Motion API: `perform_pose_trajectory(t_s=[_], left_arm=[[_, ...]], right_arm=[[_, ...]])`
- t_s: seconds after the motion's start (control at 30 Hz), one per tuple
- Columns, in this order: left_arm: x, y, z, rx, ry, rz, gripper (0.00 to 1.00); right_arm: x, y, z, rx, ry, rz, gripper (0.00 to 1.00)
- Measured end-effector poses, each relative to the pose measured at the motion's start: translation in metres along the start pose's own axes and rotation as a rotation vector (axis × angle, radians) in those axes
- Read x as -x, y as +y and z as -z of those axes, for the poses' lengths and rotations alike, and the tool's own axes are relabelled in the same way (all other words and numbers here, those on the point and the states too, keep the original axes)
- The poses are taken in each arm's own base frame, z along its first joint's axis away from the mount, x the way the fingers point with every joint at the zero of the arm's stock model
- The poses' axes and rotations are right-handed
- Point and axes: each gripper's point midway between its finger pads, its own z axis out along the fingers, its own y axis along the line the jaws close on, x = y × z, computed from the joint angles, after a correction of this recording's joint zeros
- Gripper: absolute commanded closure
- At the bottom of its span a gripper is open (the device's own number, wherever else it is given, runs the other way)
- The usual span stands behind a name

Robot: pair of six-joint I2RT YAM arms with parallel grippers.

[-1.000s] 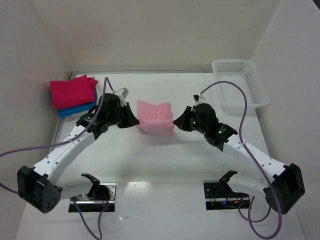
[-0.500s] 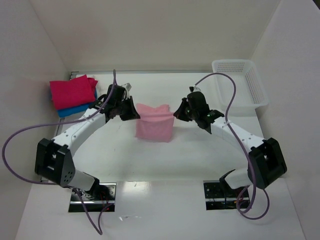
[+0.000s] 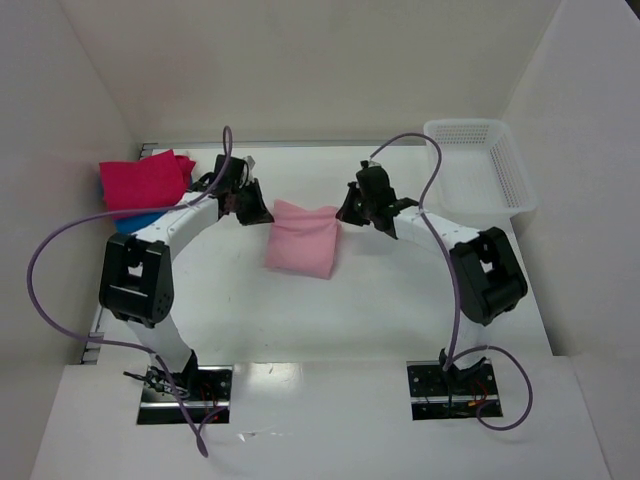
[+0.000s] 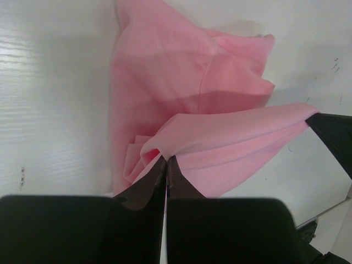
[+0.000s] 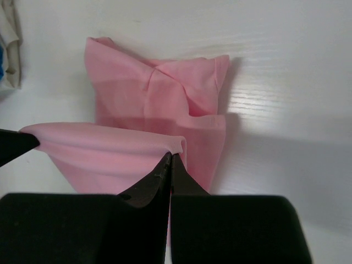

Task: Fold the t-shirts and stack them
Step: Fold the long partially folded tshirt into a neat square

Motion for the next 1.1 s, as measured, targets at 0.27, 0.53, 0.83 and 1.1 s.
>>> perform_pose_trajectory(t_s=[0.27, 0.53, 0.83, 1.1], left_arm=[[0.041, -0.001, -0.01, -0.038, -0.037, -0.006, 1.0], [0.056, -0.008, -0.012, -0.067, -0.059, -0.034, 1.0], [0.053, -0.016, 0.013, -0.091, -0.087, -0.049, 1.0], [0.019, -0.029, 0.068, -0.175, -0.109, -0.077, 1.0]], right_arm=[[0.016, 0.005, -0.02, 0.011, -0.018, 0.002, 1.0], [0.044, 0.014, -0.017, 0.032, -0.076, 0.013, 1.0], [0.047, 0.023, 0.007, 0.076, -0.09, 0.023, 1.0], [0.046, 0.042, 0.072, 0.187, -0.133, 0.032, 1.0]])
